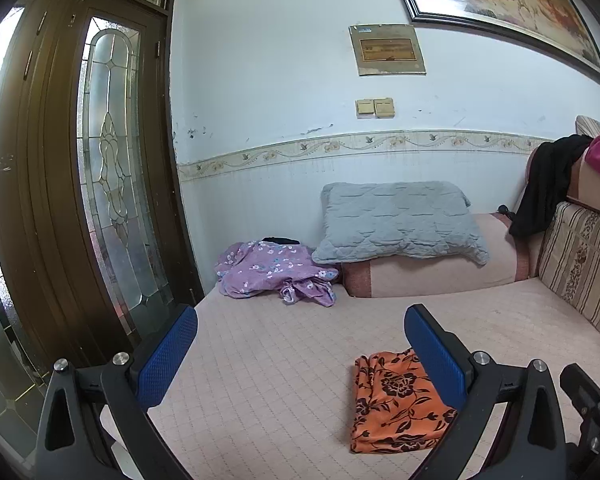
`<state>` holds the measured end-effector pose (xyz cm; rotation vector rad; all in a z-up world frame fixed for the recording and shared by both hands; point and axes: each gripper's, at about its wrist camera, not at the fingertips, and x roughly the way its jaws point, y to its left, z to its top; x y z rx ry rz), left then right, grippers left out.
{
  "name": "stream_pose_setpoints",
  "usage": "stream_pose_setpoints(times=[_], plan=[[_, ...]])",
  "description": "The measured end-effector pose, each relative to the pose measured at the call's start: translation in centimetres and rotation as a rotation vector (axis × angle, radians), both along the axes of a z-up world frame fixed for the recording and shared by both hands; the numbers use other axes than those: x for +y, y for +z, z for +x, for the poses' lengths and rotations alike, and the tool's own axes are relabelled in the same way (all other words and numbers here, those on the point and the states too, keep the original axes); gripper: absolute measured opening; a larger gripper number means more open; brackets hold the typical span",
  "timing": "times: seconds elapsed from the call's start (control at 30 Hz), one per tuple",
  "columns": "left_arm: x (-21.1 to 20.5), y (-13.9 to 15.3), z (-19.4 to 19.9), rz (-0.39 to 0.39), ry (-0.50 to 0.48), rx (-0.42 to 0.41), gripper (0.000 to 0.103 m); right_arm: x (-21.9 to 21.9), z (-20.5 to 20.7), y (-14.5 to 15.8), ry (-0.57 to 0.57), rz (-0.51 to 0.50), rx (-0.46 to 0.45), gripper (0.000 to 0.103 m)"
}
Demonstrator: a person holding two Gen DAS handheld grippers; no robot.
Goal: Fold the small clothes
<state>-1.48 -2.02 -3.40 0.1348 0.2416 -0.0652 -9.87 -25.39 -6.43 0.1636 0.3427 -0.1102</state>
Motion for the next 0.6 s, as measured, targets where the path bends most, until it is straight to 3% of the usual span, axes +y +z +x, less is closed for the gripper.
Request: stream_pose_setpoints(times=[0.27,0.6], plan=[[0.8,-1.2,0.7,0.023,-0.016,0.016,0.103,0.5,1.8,-1.9,0.005,0.030,0.050,0.087],[2.6,-1.9,1.7,-0.009,0.010,0.047,0.103,2.0,3.0,-2.3,0.026,-0.004,0.068,0.087]])
